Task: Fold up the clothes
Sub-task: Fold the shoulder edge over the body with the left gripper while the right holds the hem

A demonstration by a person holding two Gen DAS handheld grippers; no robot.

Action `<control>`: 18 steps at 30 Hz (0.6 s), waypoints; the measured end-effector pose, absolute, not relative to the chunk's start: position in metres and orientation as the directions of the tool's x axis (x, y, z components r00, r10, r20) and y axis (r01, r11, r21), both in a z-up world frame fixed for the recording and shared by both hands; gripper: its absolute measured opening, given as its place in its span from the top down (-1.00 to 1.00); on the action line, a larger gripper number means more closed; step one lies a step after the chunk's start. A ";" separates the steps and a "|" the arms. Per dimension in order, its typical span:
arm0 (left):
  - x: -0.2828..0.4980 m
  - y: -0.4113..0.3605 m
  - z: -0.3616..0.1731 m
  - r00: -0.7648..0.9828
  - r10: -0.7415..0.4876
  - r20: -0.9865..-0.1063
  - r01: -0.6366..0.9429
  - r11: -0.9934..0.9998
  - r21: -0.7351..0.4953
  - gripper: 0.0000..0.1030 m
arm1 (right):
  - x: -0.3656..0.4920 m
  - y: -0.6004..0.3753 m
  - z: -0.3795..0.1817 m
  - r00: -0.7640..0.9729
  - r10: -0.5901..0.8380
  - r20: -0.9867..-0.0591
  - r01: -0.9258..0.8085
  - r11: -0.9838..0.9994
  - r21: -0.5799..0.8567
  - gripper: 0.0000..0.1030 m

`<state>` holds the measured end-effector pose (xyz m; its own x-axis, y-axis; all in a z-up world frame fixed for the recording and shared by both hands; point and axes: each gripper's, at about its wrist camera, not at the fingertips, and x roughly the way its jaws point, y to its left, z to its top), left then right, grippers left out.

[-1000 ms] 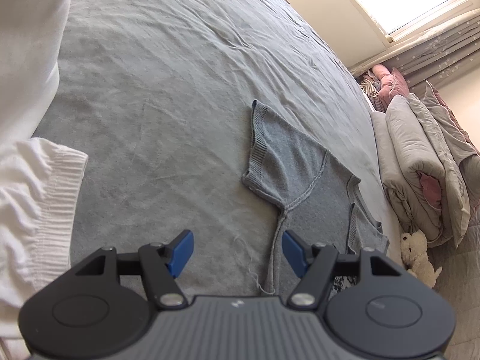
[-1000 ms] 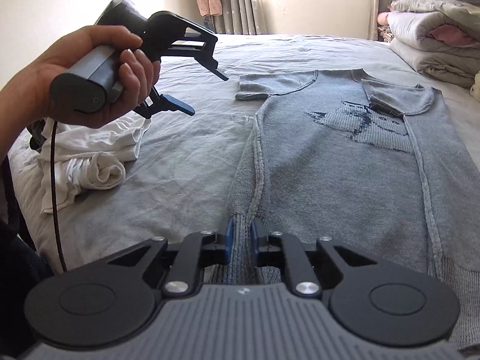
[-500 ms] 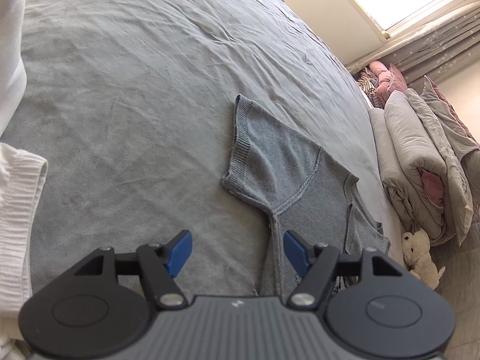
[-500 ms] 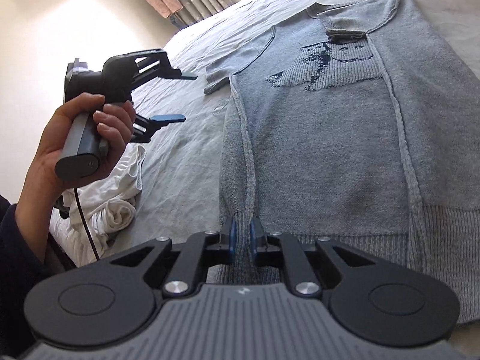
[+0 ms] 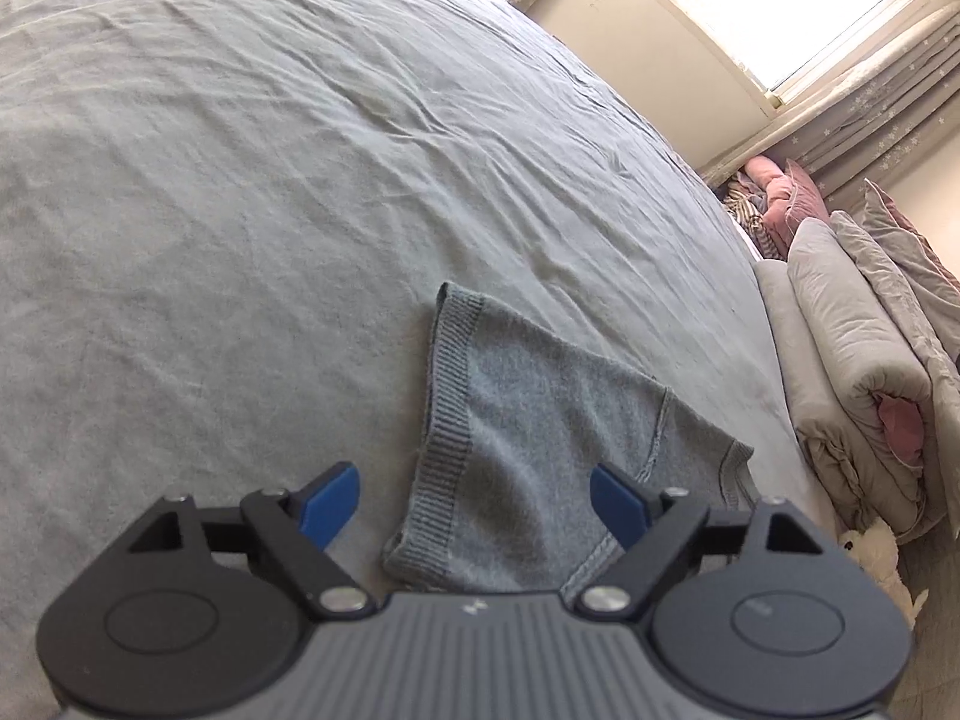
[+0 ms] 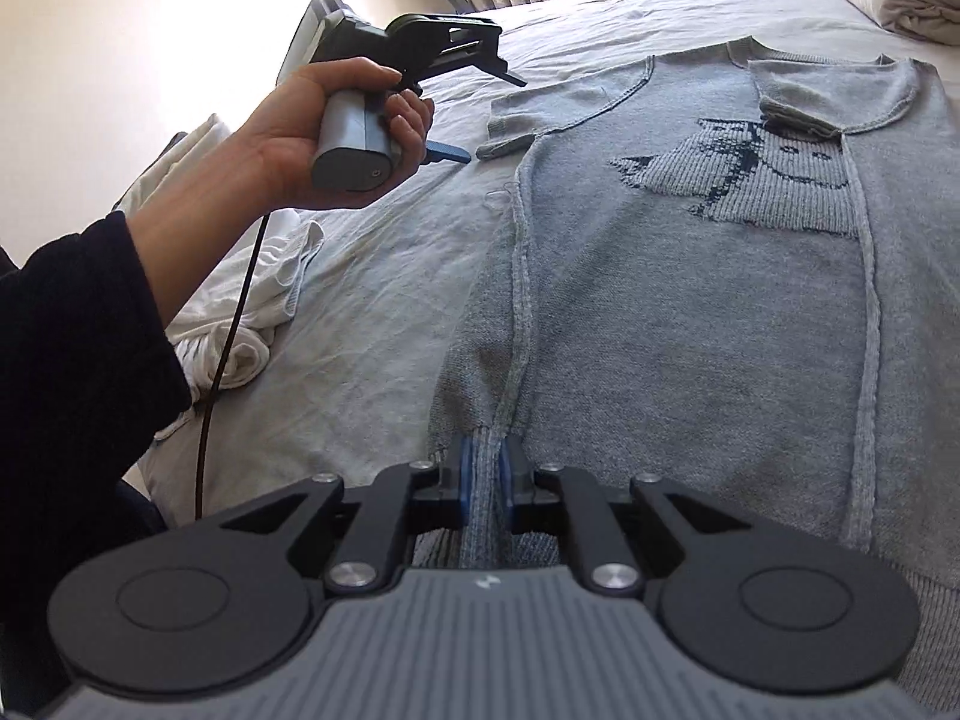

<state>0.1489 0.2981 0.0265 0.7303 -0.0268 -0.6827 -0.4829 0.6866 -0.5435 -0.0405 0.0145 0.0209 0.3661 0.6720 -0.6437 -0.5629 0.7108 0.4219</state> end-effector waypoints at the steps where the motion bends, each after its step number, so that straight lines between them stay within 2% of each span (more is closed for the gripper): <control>1: 0.154 0.299 0.026 0.733 -0.009 -0.680 -0.490 0.686 -0.537 -0.65 | -0.039 0.012 0.021 0.363 0.678 -0.639 -0.555 0.708 0.437 0.78; 5: 0.174 0.295 0.024 0.724 0.072 -0.686 -0.527 0.698 -0.484 -0.66 | -0.036 0.001 0.027 0.365 0.698 -0.616 -0.517 0.702 0.490 0.79; 7: 0.181 0.284 0.026 0.712 0.117 -0.692 -0.530 0.736 -0.421 -0.46 | -0.037 -0.003 0.029 0.363 0.708 -0.606 -0.507 0.696 0.509 0.79; 9: 0.185 0.272 0.026 0.697 0.165 -0.698 -0.537 0.765 -0.355 -0.01 | -0.037 -0.006 0.031 0.361 0.716 -0.598 -0.502 0.690 0.522 0.79; 10: 0.185 0.267 0.025 0.701 0.166 -0.694 -0.521 0.783 -0.339 0.13 | -0.037 -0.006 0.032 0.361 0.716 -0.597 -0.499 0.689 0.525 0.79; 11: 0.185 0.264 0.024 0.703 0.162 -0.693 -0.507 0.797 -0.328 0.61 | -0.038 -0.006 0.033 0.360 0.717 -0.597 -0.499 0.689 0.526 0.79; 12: 0.185 0.264 0.024 0.702 0.144 -0.698 -0.498 0.799 -0.336 0.90 | -0.038 -0.006 0.033 0.360 0.718 -0.596 -0.501 0.688 0.526 0.79; 14: 0.182 0.264 0.028 0.710 0.115 -0.694 -0.488 0.791 -0.369 0.90 | -0.040 -0.007 0.036 0.364 0.722 -0.588 -0.507 0.683 0.525 0.79; 18: 0.175 0.250 0.055 0.773 0.072 -0.630 -0.420 0.803 -0.423 0.91 | -0.041 -0.013 0.038 0.374 0.728 -0.574 -0.491 0.681 0.544 0.79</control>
